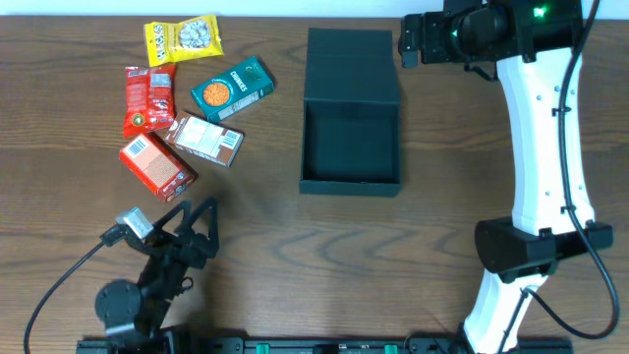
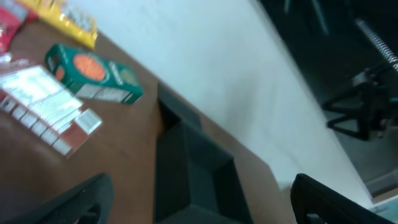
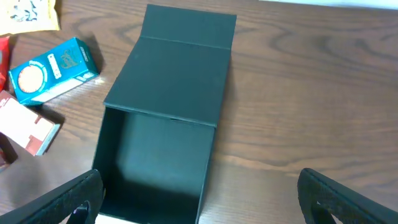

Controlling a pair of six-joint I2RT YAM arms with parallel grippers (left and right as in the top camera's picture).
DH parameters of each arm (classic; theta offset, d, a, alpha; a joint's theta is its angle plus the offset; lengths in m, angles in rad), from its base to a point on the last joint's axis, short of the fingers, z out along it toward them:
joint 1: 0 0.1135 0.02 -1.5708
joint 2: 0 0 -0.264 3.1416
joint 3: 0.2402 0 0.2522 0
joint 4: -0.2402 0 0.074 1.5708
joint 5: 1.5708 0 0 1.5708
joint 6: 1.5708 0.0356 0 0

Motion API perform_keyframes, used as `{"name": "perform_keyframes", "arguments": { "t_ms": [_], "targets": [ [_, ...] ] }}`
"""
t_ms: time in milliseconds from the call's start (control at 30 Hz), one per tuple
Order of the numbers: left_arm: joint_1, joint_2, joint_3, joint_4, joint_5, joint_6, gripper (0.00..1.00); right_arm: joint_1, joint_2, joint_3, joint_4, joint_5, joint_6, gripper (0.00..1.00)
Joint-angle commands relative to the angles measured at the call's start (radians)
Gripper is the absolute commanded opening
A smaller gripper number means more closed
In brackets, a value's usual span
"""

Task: Pack container
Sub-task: 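Reach the left gripper to the teal Chunkies box and grasp it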

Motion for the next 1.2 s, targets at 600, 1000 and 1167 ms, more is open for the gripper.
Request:
{"name": "perform_keyframes", "arguments": {
  "t_ms": [600,1000,1167],
  "targets": [
    [-0.176,1.326,1.118,-0.528,-0.461,0.827,0.94,-0.191,-0.027,-0.003,0.229,-0.003,-0.074,0.99],
    [-0.295,1.767,1.559,-0.679,-0.572,1.291,0.96,-0.248,-0.027,-0.003,0.157,-0.003,-0.167,0.99],
    [-0.3,1.889,1.578,-0.65,-0.571,1.478,0.96,-0.256,-0.027,-0.003,0.141,-0.003,-0.175,0.99]
  ]
}}
